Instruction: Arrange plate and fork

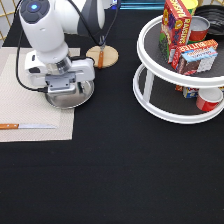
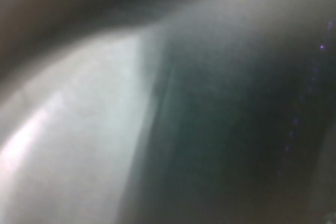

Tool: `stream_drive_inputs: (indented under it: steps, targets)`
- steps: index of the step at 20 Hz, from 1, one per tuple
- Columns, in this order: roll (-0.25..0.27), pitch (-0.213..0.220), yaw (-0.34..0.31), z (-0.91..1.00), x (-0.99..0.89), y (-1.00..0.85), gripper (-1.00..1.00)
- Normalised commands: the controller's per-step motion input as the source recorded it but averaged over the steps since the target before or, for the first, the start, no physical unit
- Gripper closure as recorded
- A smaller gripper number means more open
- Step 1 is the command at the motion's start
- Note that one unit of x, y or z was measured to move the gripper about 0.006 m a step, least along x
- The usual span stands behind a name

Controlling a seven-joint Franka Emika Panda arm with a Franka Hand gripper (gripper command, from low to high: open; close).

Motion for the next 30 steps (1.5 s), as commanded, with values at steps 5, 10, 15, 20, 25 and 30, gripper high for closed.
stream_drive_inputs:
  steps: [5,10,15,20,25,30]
  targets:
    - [0.149,0.035,-0.004,0.00,0.00,-0.74,-1.00]
    - [0.156,0.052,0.000,0.00,0.03,-0.76,-1.00]
    - [0.122,0.038,0.000,0.00,0.09,-0.75,-1.00]
    - [0.042,0.001,-0.044,-0.01,0.36,-0.62,-1.00]
    - [0.002,0.019,-0.083,0.00,0.46,-0.50,-1.00]
    - [0.000,0.044,-0.108,0.04,0.43,-0.44,-1.00]
